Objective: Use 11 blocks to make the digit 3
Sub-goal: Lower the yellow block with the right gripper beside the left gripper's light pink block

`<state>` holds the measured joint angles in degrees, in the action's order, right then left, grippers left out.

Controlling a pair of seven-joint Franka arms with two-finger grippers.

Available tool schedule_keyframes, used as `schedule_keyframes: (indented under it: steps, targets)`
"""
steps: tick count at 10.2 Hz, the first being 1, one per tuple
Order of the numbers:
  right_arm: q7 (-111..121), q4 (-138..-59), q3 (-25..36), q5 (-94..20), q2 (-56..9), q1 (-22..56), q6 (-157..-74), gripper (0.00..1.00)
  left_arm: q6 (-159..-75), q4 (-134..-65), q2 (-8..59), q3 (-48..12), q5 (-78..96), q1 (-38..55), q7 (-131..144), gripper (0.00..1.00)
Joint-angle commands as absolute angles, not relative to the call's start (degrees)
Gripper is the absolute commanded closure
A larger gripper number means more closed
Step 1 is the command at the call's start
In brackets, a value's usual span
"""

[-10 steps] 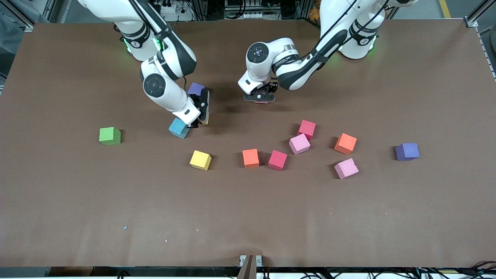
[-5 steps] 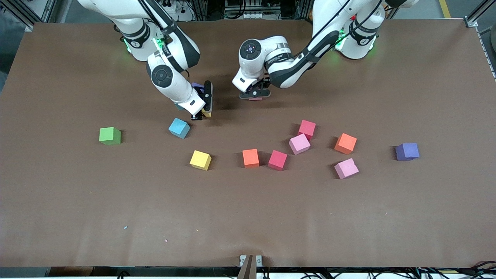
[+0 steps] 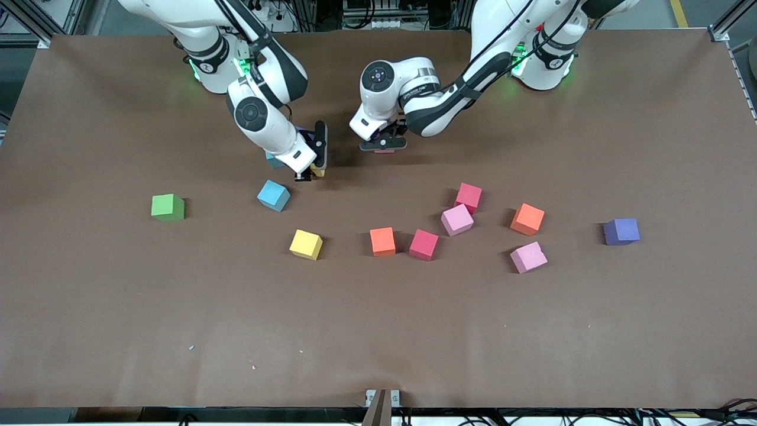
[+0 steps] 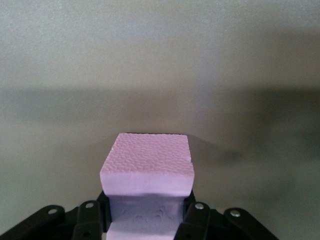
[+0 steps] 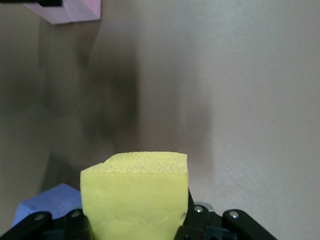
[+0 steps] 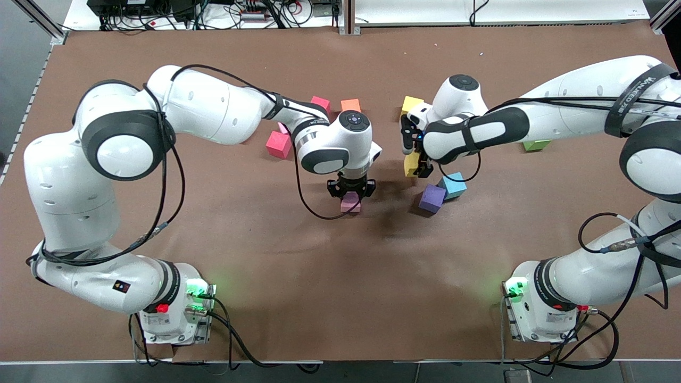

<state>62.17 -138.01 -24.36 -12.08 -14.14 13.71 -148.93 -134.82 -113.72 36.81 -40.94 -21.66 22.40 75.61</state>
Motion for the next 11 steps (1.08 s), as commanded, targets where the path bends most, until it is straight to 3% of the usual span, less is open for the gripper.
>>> schedule_keyframes:
  steps: [1,6,7,8,9,10,11]
  targets:
    - [60.3,-139.0,-24.9,-13.3,-13.0,15.0,-149.5,1.0,-134.9,-111.1,39.1,-40.9,-23.9,22.9,75.9,1.0]
    - [57.5,-140.4,-24.9,-13.3,-13.4,15.5,-150.0,1.0,-134.8,-109.5,40.5,-40.9,-23.9,23.0,75.6,0.96]
    - [56.8,-141.1,-24.9,-13.3,-13.4,15.5,-150.4,1.0,-134.8,-109.3,41.0,-40.9,-23.9,23.0,75.5,0.89]
    - [56.7,-141.3,-24.9,-13.3,-13.4,15.6,-150.7,1.0,-134.8,-109.2,41.0,-40.9,-23.9,22.9,75.1,0.78]
    - [56.6,-142.8,-25.0,-13.3,-13.6,15.7,-153.9,1.0,-134.8,-109.0,41.0,-40.9,-23.9,22.9,73.1,0.48]
    - [55.7,-143.2,-24.9,-13.3,-13.7,16.1,-154.3,1.0,-134.7,-108.8,40.7,-40.9,-23.9,22.6,72.9,0.0]
    - [54.5,-143.3,-24.9,-13.3,-13.7,16.4,-154.2,1.0,-134.6,-108.6,40.5,-40.9,-23.9,22.4,73.0,0.0]
